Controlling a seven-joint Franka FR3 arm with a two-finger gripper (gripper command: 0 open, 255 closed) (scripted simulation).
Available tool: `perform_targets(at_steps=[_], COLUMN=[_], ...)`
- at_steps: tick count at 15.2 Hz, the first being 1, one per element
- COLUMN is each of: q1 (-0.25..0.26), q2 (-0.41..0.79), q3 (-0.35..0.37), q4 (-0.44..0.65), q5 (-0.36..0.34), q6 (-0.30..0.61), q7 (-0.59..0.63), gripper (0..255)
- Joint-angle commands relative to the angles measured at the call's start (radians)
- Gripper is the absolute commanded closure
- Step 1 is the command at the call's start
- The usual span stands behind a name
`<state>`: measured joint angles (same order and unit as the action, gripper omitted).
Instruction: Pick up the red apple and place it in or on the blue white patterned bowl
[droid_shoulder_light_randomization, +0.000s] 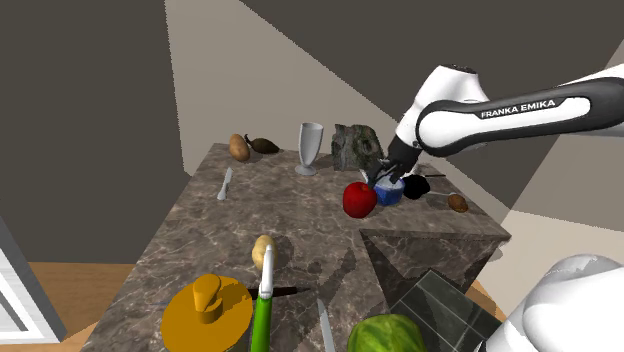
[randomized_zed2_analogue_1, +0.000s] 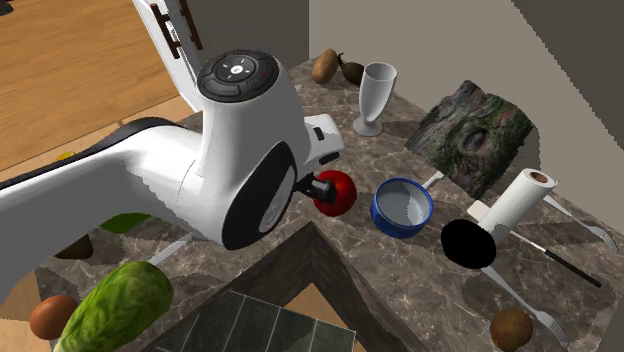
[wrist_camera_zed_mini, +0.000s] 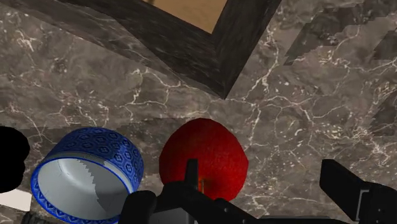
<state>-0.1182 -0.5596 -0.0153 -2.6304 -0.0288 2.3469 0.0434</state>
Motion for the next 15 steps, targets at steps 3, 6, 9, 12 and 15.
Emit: perform_targets(at_steps=[3,6,9,12,15], q1=[-0.045,-0.070,-0.074,-0.078,-0.078], q2=[0.134,0.216,0.261,0.307,0.316], q3=[-0.004,-0.002,-0.002,-0.001,-0.001], q4=[0.018,0.035,0.036,0.039,0.039], q5=[-0.048,-0.077,-0.082,-0.088,-0.089], q6=[0.209,0.318,0.362,0.406,0.414], q7=[0.018,0.036,0.040,0.044,0.045], gripper=[0,0,0,0,0])
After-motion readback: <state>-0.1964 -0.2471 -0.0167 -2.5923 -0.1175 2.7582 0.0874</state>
